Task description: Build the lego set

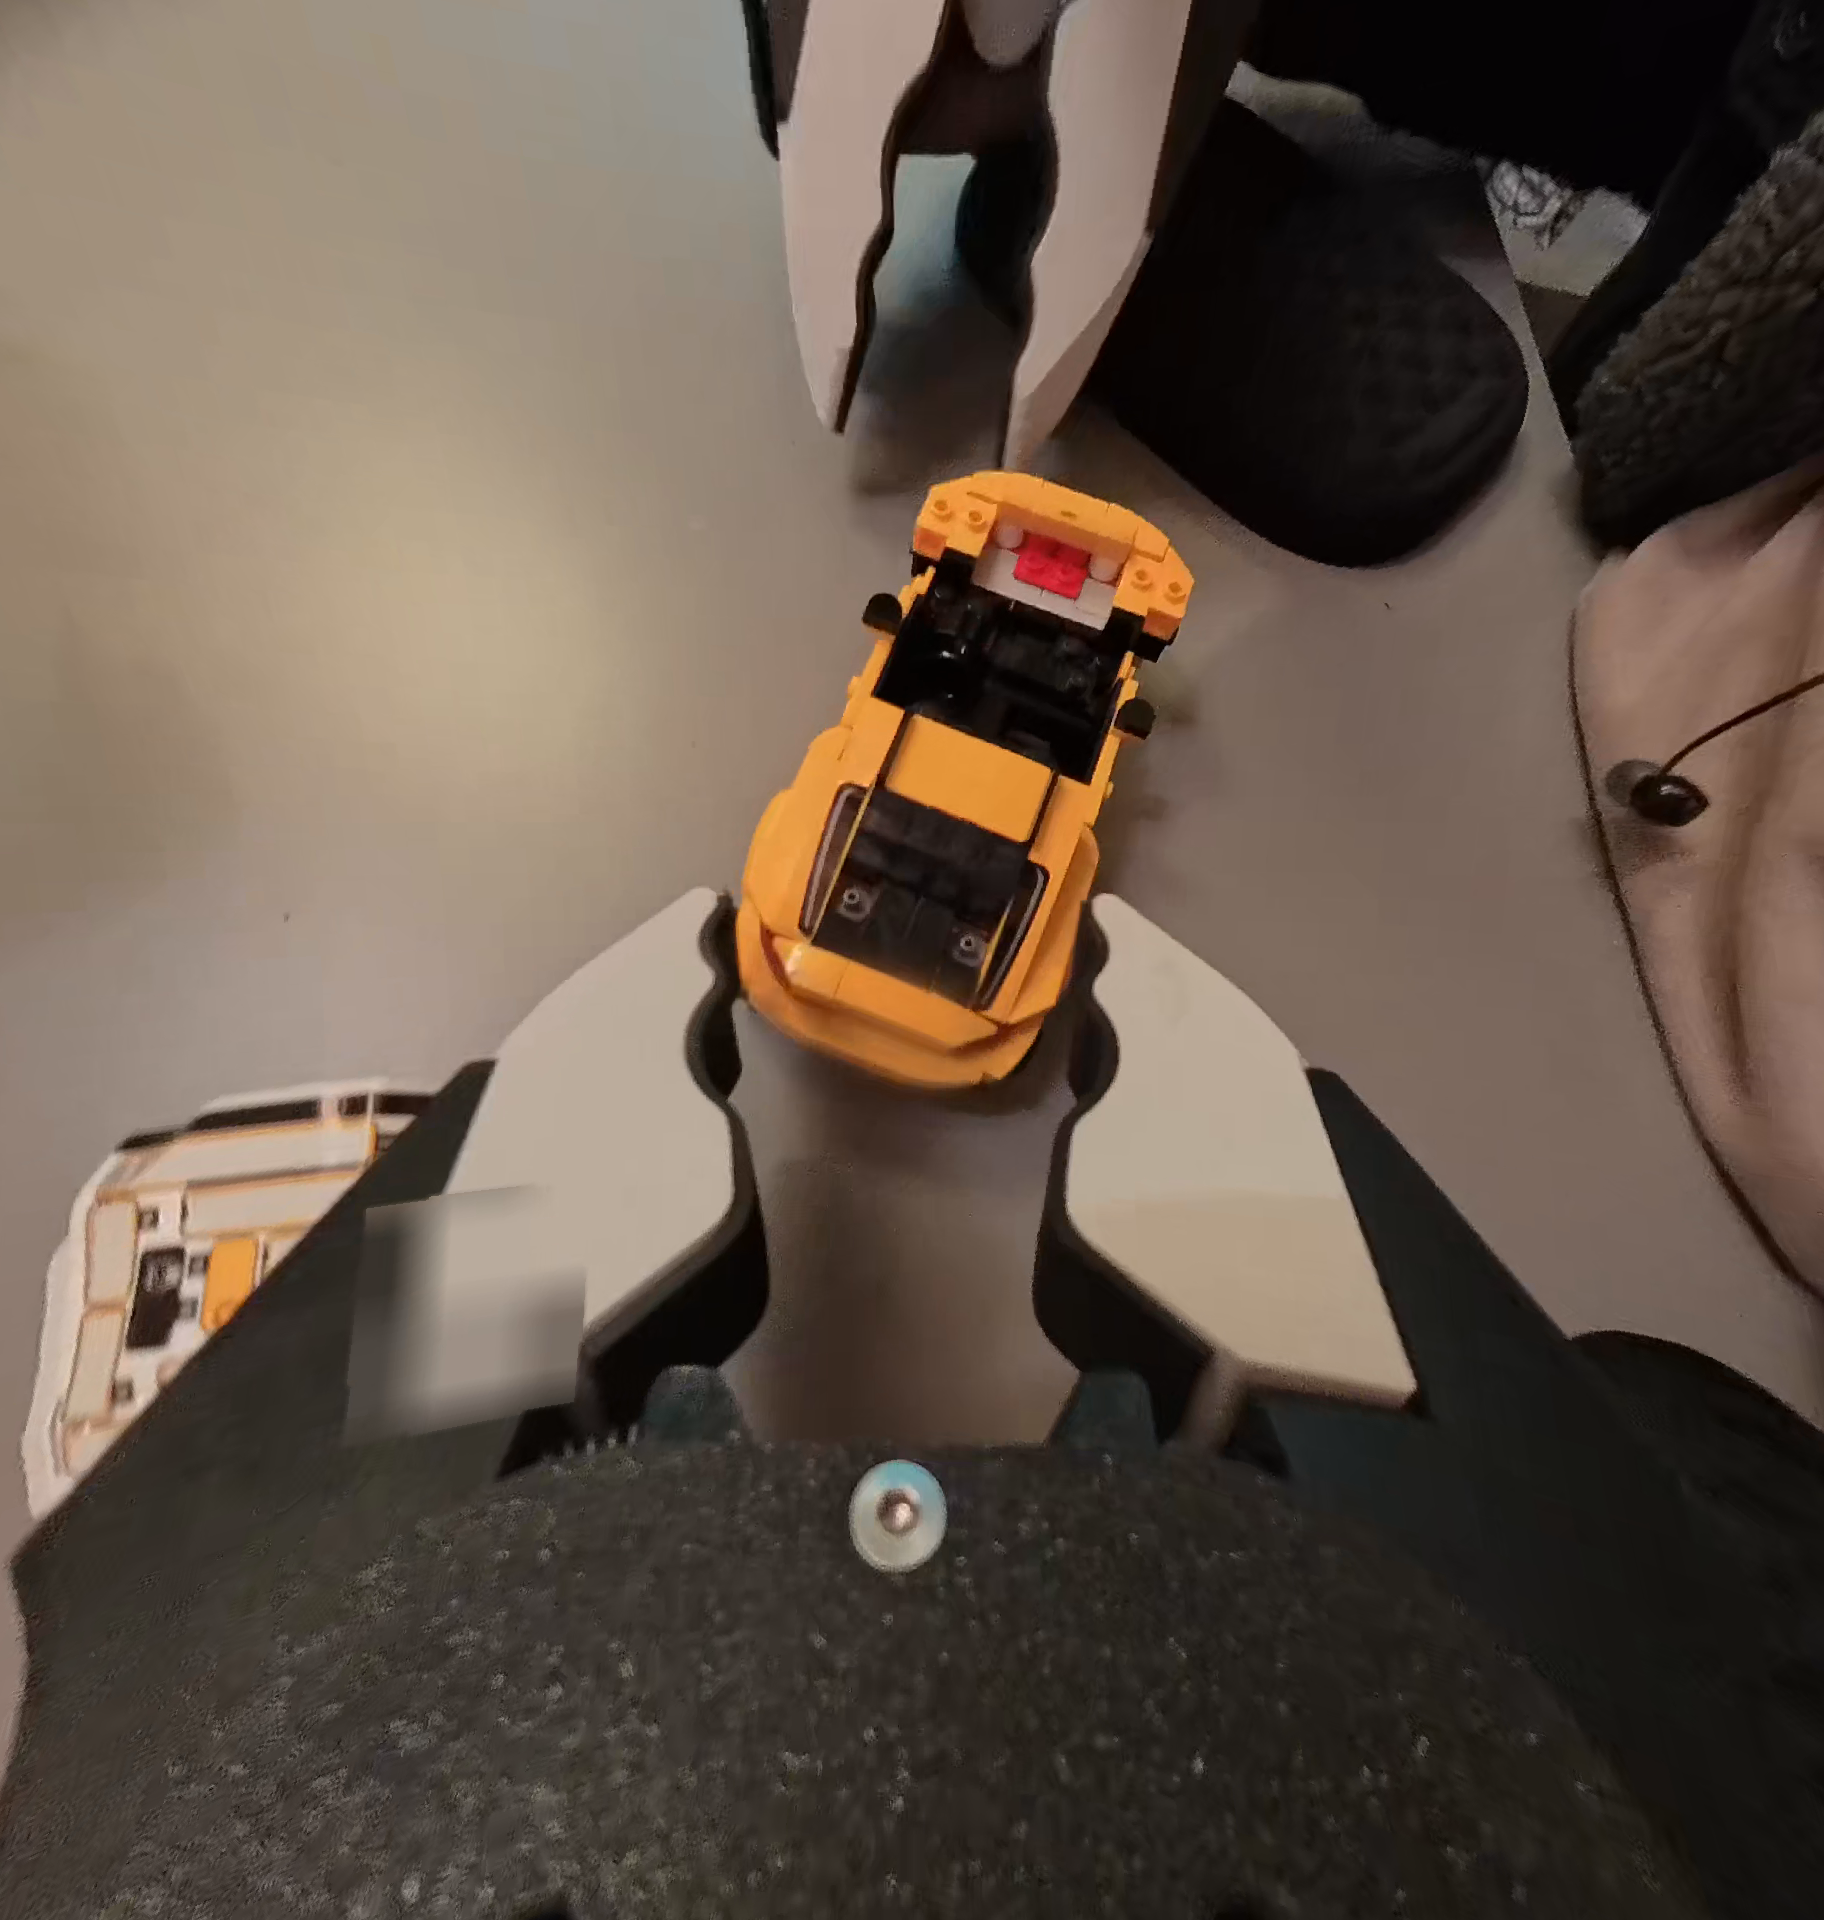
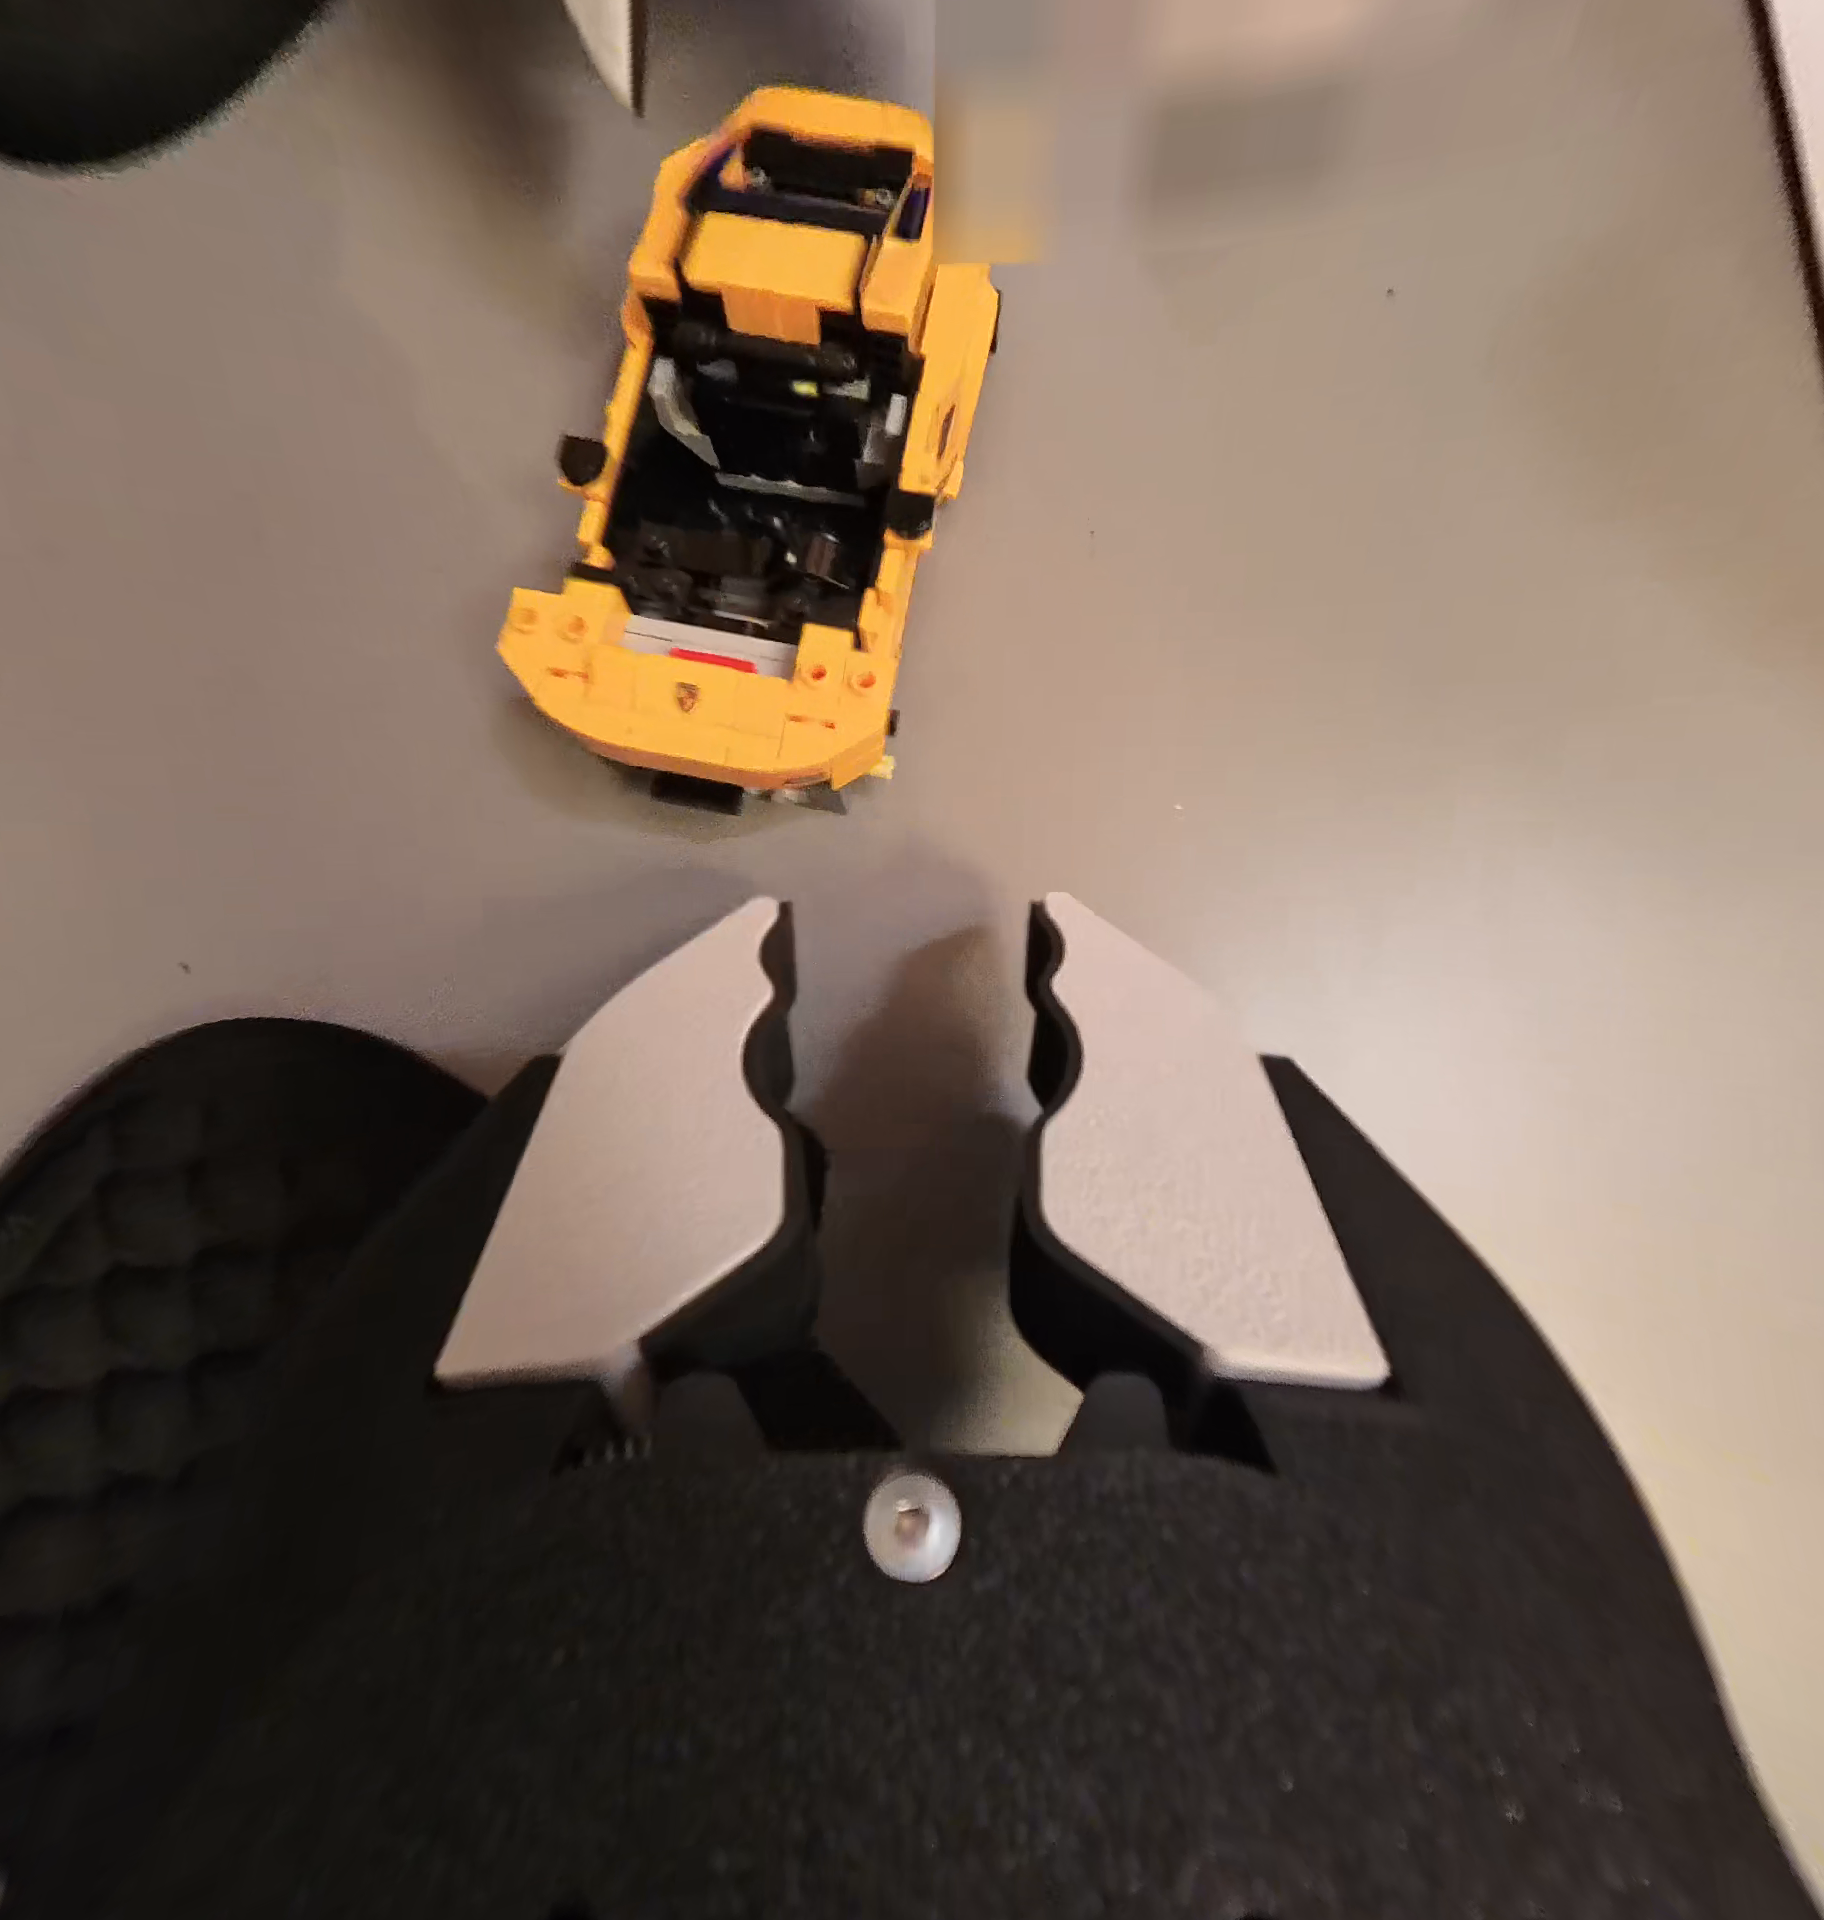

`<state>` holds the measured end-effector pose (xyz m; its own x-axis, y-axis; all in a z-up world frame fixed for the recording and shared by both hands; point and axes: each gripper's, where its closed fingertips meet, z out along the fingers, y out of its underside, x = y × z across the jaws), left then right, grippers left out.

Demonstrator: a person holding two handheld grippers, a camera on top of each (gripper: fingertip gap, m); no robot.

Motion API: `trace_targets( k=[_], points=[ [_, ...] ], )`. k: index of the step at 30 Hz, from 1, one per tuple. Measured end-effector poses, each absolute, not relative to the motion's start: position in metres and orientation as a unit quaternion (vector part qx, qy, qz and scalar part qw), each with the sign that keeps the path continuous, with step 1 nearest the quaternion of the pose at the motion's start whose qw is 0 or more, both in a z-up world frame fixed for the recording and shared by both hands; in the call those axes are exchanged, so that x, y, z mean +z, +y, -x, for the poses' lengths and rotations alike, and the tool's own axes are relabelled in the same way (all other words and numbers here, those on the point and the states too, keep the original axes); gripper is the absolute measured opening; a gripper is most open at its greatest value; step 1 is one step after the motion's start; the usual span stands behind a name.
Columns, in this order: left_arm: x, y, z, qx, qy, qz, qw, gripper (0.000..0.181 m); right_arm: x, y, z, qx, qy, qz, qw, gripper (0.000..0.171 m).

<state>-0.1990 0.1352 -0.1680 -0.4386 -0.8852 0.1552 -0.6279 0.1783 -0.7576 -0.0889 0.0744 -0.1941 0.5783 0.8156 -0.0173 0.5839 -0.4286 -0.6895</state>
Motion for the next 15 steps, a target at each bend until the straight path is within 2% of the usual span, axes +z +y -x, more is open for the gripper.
trace_targets(
  k=[3,6,9,15],
  points=[
    [-0.178,0.13,0.192,-0.394,0.765,0.477,0.176,0.072,-0.175,0.06,0.109,0.215,-0.389,0.829,0.34,0.069],
    [-0.187,0.125,0.189,-0.381,0.781,0.457,0.189,0.071,-0.182,0.059,0.126,0.184,-0.383,0.843,0.33,0.088],
    [-0.188,0.123,0.191,-0.374,0.786,0.452,0.195,0.072,-0.19,0.063,0.136,0.179,-0.368,0.853,0.323,0.088],
    [-0.188,0.12,0.195,-0.368,0.786,0.456,0.196,0.072,-0.186,0.067,0.148,0.18,-0.381,0.851,0.312,0.079]
  ],
)
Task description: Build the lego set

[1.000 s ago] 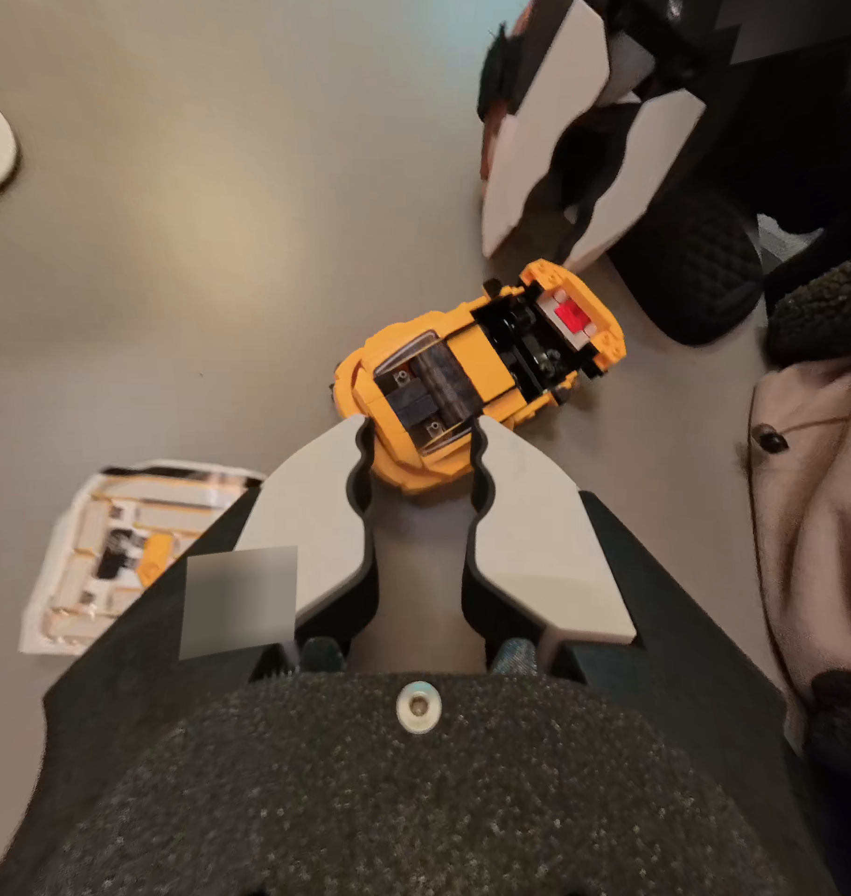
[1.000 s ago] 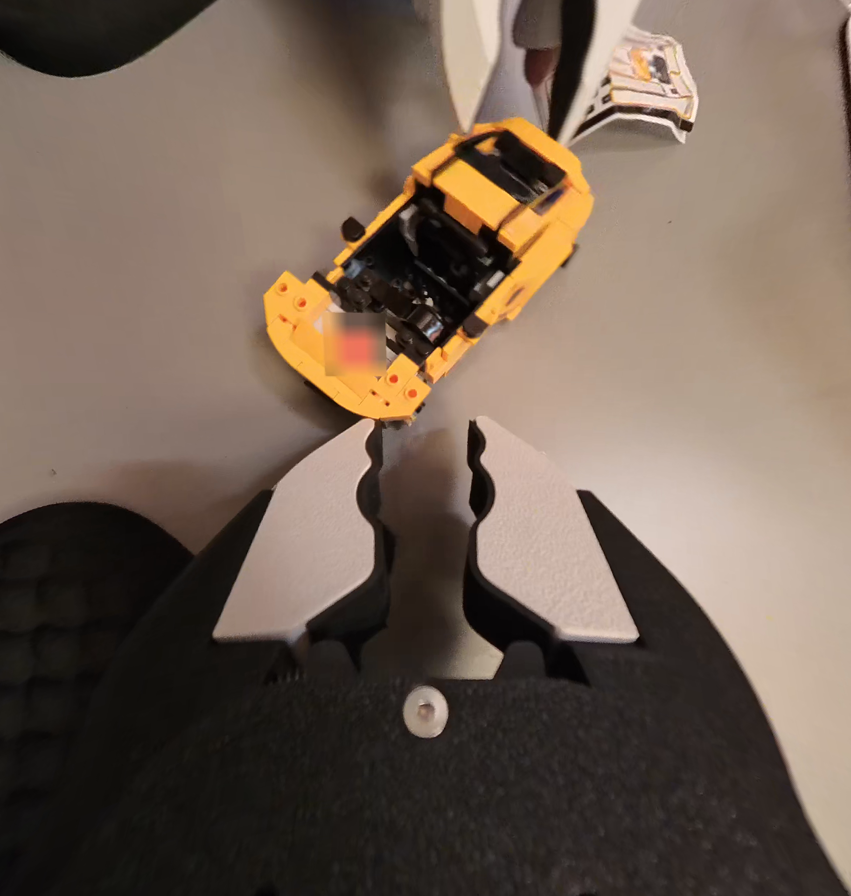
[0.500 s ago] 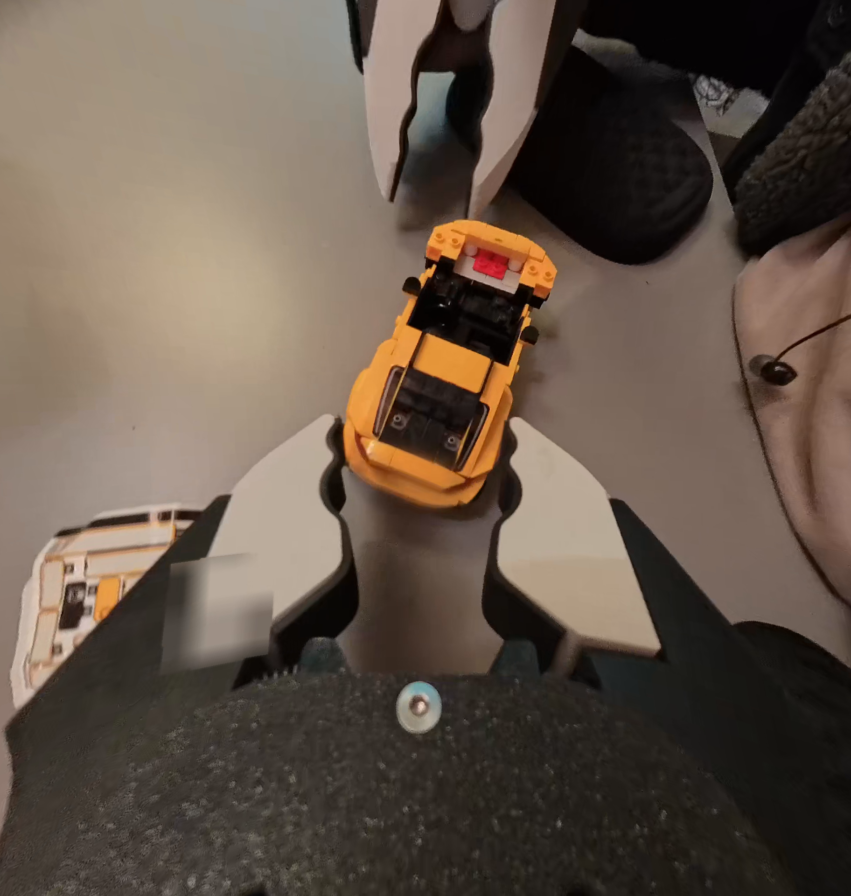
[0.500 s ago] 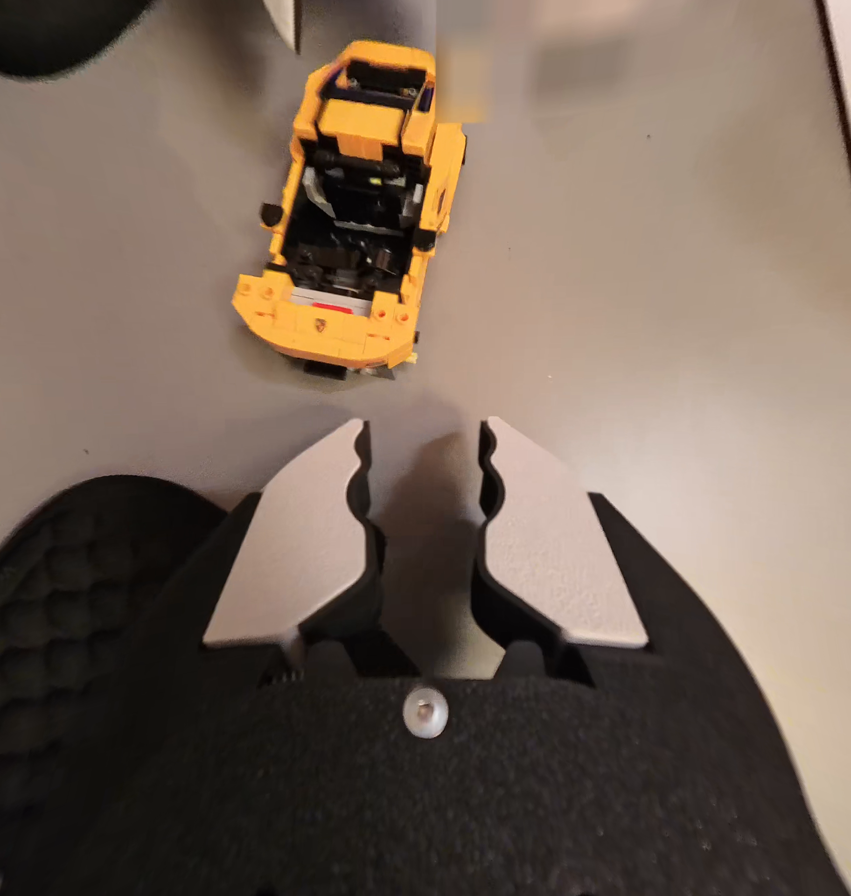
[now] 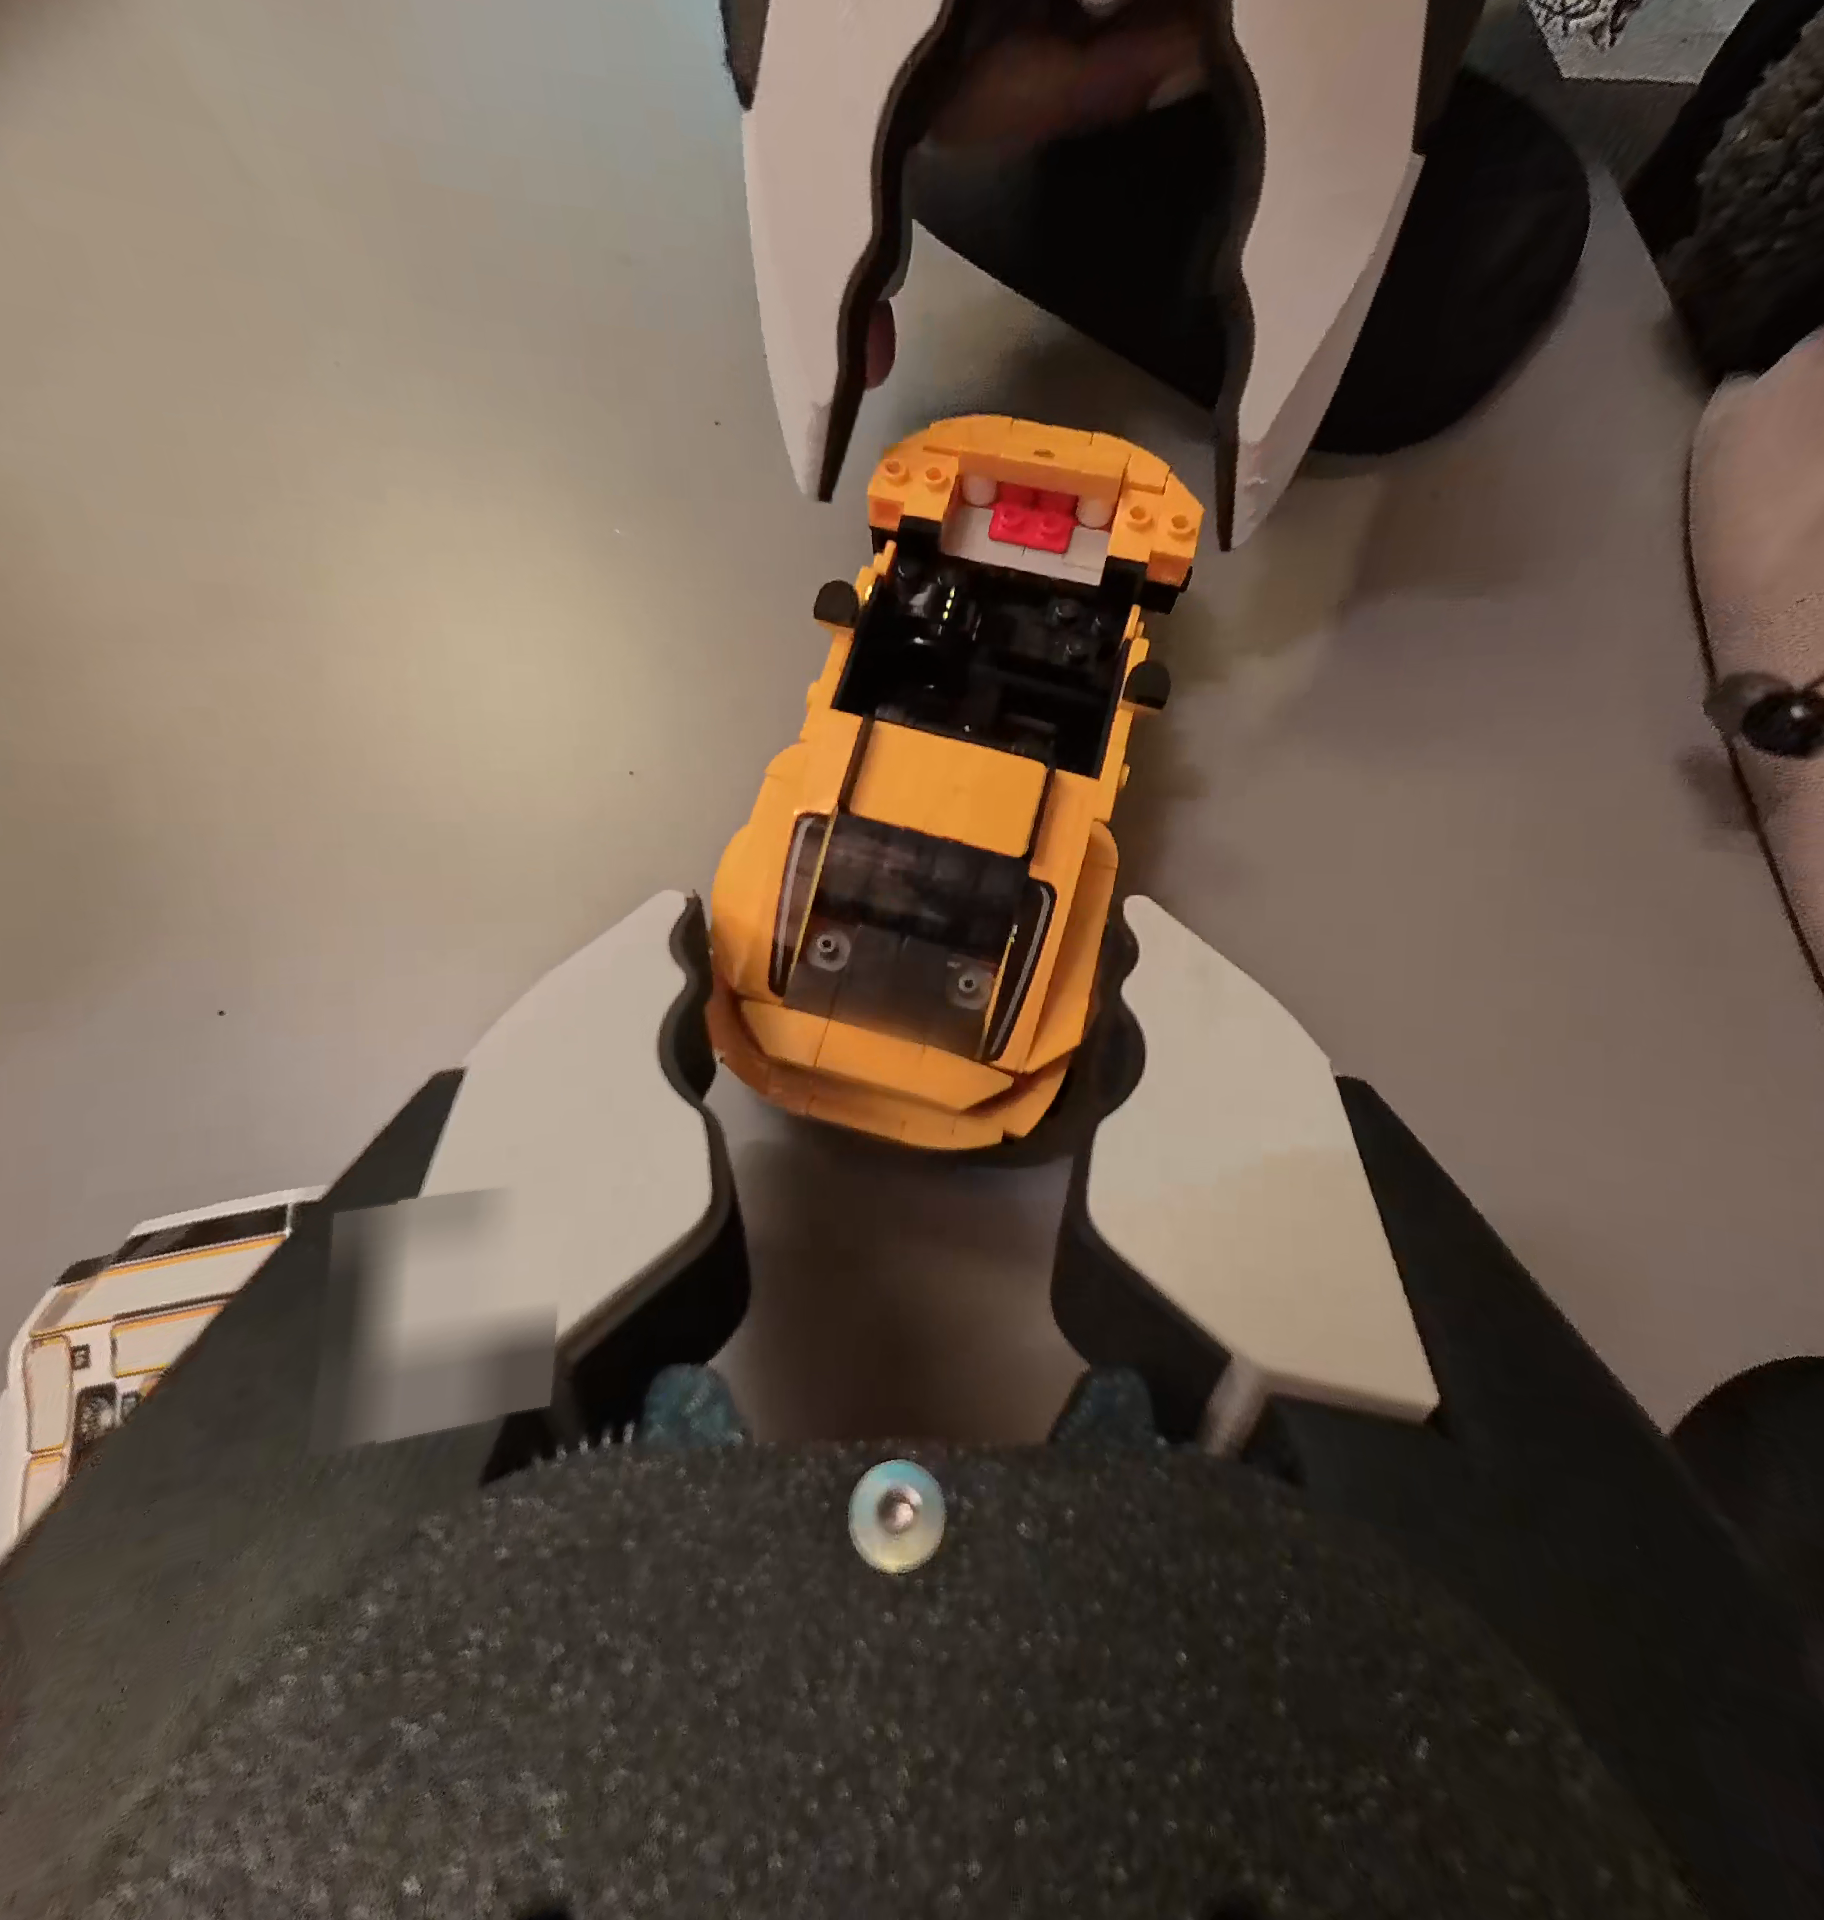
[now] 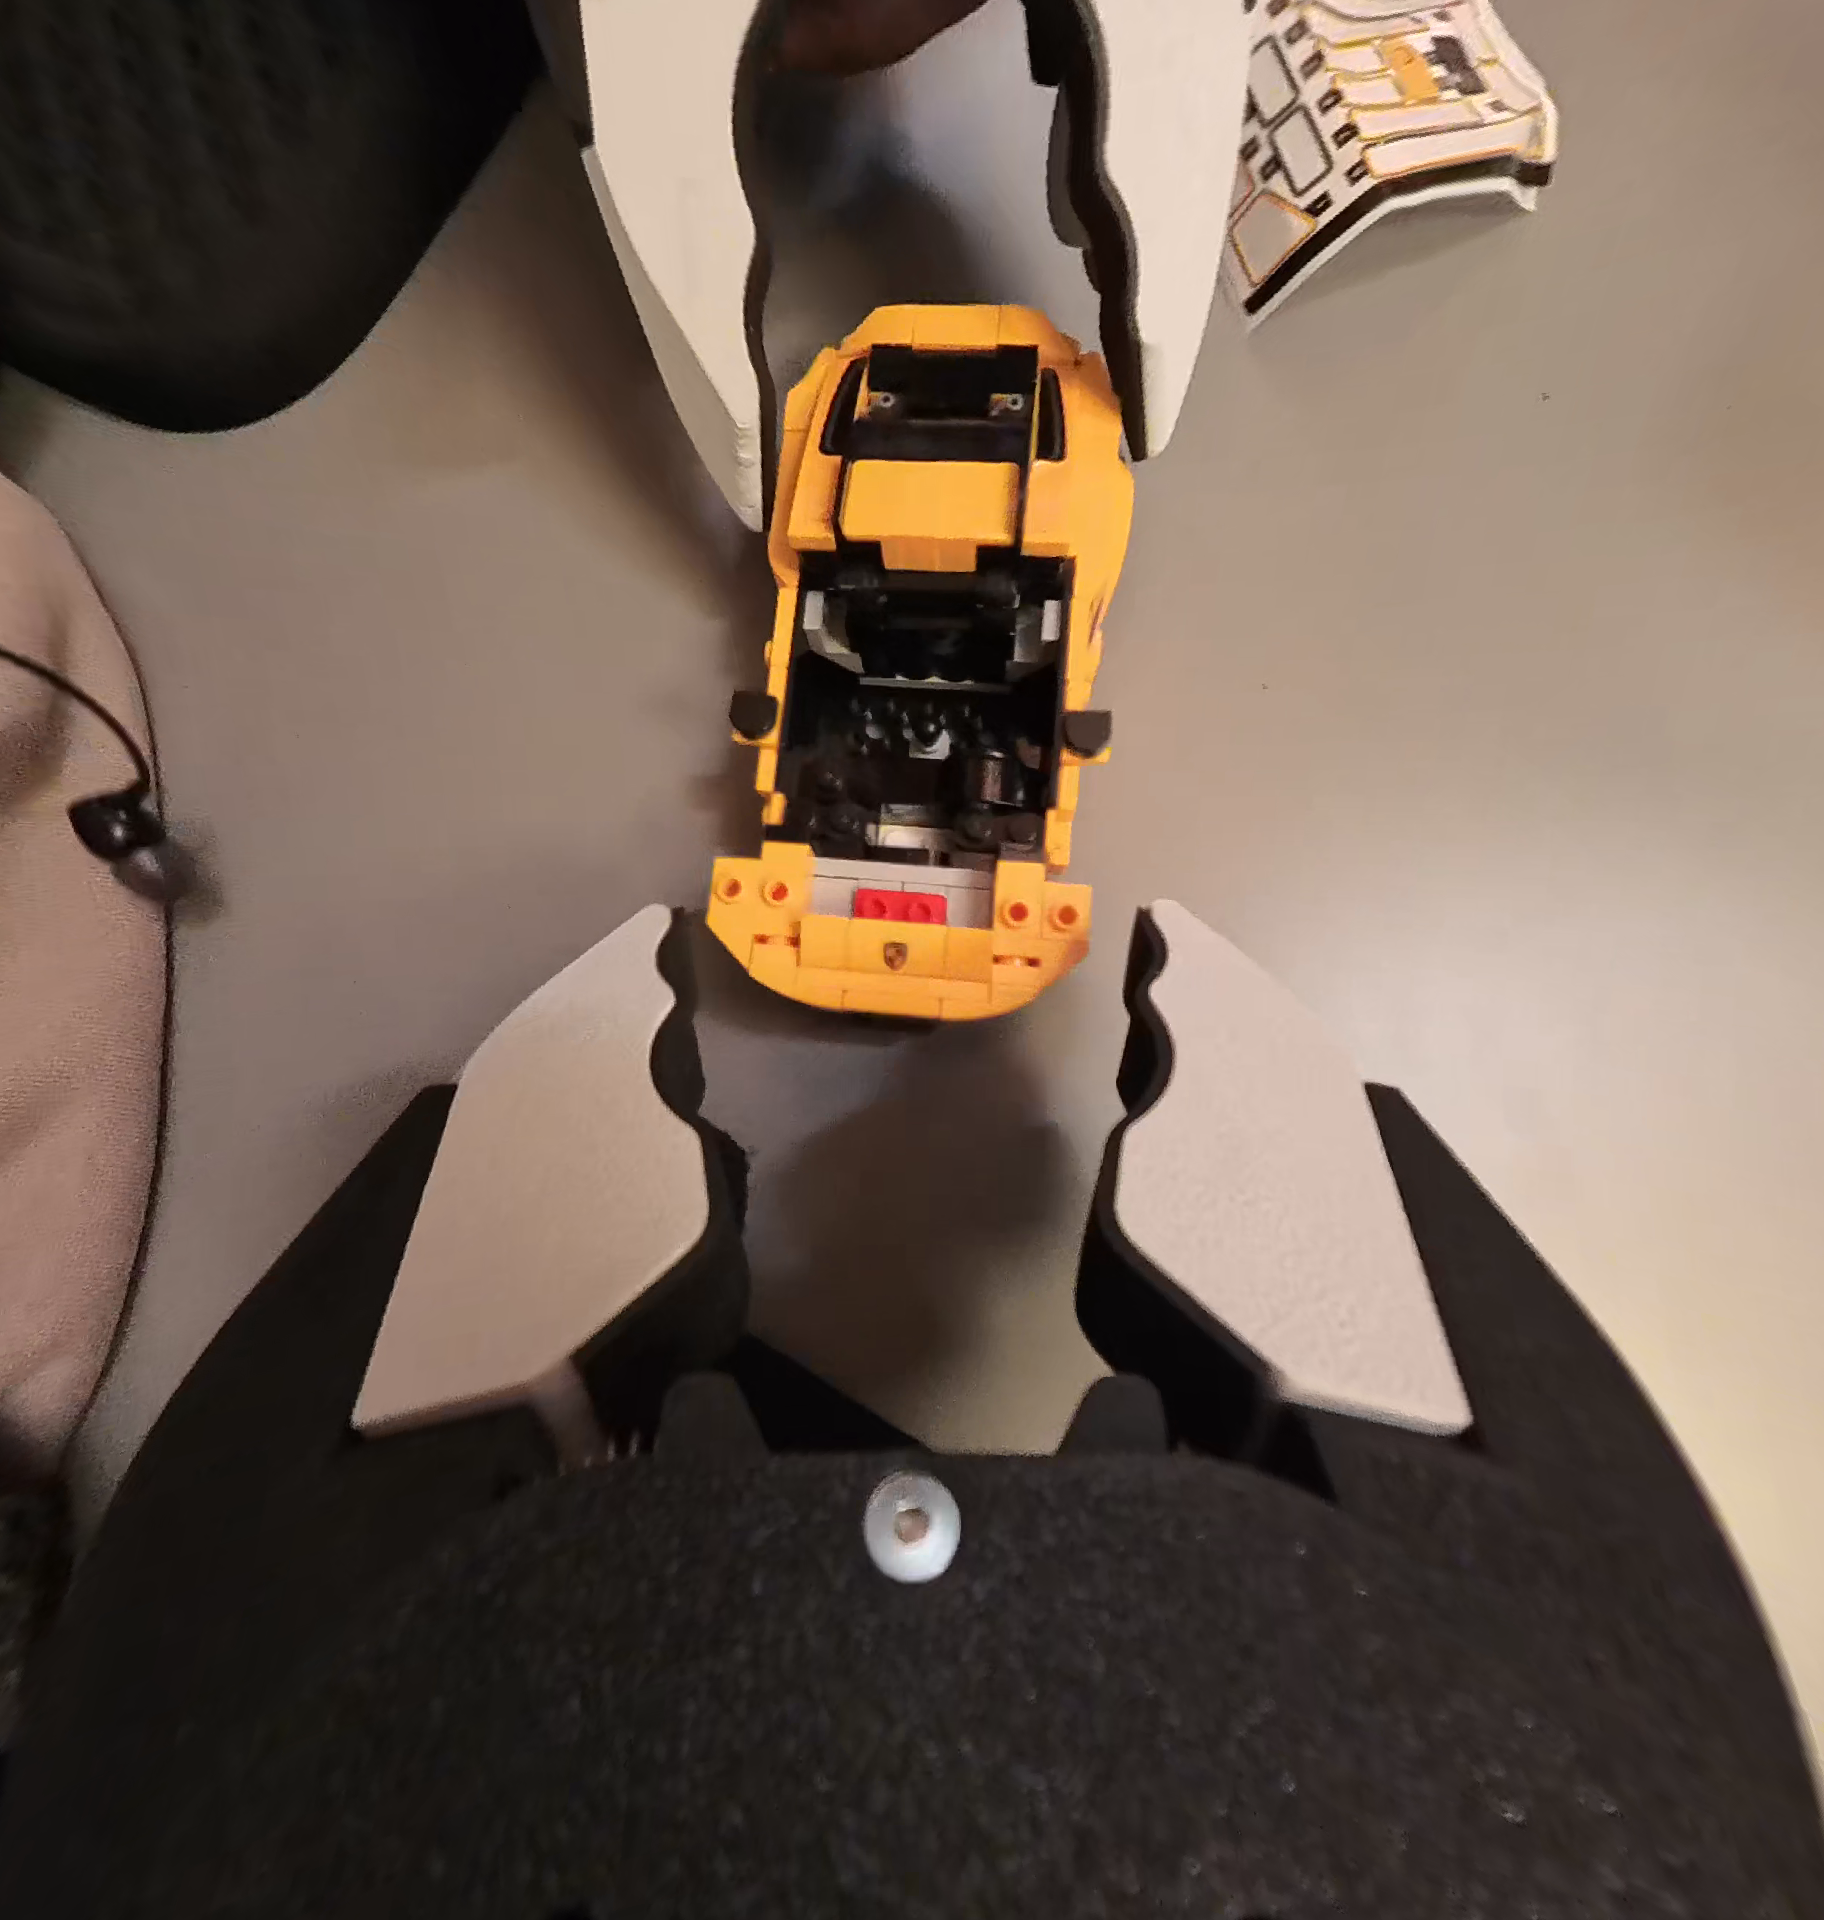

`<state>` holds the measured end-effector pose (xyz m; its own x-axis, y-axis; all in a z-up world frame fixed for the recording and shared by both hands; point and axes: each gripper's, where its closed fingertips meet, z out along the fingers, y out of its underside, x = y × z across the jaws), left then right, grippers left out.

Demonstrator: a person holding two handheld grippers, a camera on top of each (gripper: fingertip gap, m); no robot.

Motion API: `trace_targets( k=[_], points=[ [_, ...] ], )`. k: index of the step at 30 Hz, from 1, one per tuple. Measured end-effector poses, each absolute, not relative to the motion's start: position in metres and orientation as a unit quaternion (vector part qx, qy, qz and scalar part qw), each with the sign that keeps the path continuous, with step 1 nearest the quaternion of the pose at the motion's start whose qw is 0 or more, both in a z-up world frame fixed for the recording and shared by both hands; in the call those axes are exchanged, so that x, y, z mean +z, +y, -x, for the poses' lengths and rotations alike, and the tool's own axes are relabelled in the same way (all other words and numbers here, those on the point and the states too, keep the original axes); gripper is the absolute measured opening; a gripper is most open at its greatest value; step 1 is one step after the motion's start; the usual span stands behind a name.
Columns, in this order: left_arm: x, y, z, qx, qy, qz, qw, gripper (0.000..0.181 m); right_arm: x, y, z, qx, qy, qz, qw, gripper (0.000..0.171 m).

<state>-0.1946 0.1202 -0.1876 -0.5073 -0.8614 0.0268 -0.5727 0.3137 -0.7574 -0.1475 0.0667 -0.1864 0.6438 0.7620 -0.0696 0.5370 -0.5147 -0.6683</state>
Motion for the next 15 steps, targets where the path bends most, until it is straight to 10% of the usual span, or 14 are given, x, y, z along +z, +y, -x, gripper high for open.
trace_targets(
  k=[15],
  points=[
    [-0.187,0.12,0.198,-0.377,0.777,0.468,0.186,0.071,-0.172,0.058,0.148,0.267,-0.382,0.818,0.337,0.071]
  ],
)
